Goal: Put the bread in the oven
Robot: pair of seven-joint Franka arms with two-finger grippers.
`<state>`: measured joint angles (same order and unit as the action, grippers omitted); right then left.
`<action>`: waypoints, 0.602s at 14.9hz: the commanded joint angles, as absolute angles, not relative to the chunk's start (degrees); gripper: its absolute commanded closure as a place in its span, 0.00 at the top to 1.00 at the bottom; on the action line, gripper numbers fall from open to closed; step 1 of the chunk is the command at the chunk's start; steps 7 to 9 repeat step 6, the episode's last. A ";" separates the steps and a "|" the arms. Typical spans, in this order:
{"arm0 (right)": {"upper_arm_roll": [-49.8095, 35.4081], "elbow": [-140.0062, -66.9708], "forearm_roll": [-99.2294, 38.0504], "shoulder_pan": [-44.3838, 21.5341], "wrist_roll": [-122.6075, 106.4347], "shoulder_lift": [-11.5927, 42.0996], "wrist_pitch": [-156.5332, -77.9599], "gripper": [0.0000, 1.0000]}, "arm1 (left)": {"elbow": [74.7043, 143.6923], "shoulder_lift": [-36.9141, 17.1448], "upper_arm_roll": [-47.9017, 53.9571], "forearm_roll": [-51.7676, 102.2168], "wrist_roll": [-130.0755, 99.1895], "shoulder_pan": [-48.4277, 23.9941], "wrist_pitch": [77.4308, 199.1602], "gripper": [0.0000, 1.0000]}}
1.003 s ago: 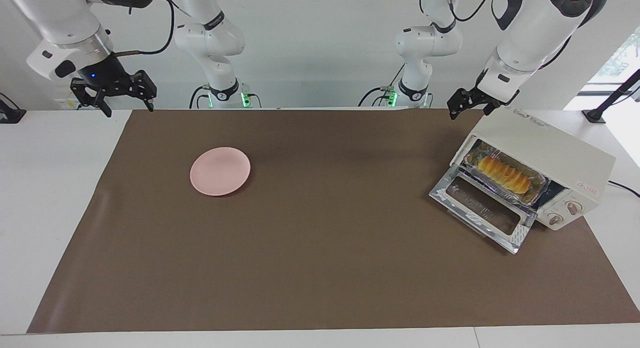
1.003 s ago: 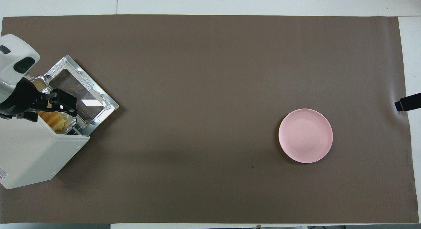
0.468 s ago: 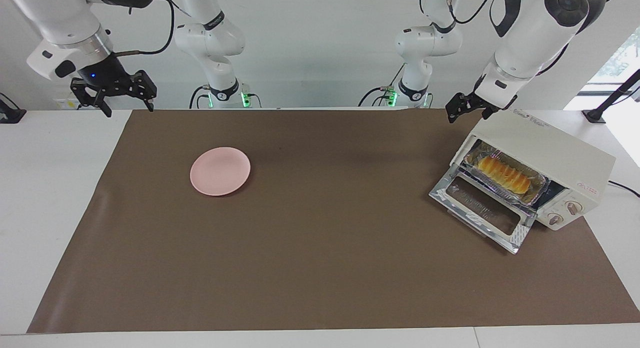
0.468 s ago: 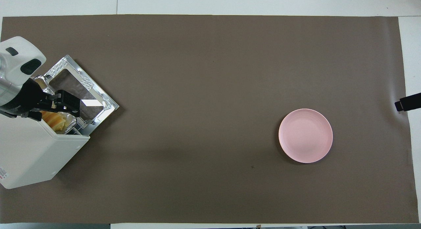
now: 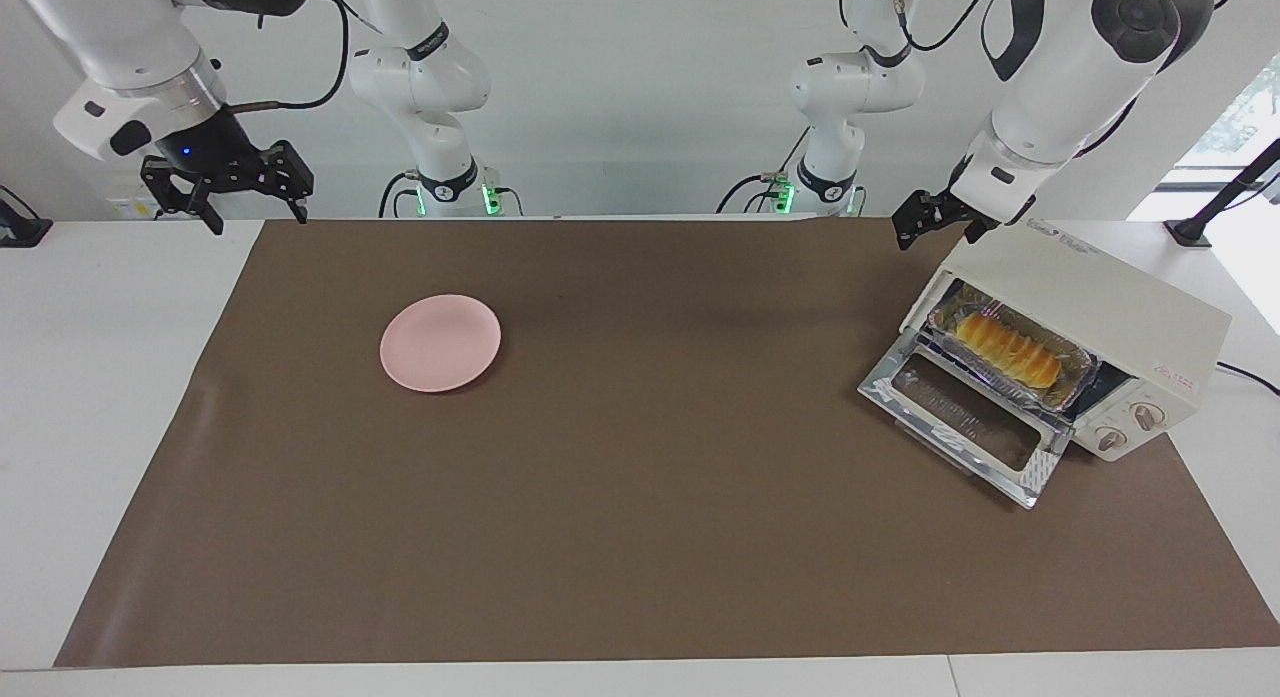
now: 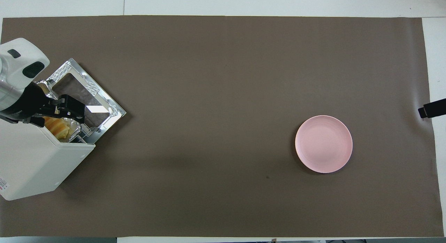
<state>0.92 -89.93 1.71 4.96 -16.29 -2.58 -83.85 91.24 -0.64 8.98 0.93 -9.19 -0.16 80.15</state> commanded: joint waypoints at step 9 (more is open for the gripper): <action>0.53 -91.49 2.02 5.45 -17.40 -4.04 -83.76 1.00 | 90.88 -0.44 8.96 0.62 -5.80 0.88 81.21 1.00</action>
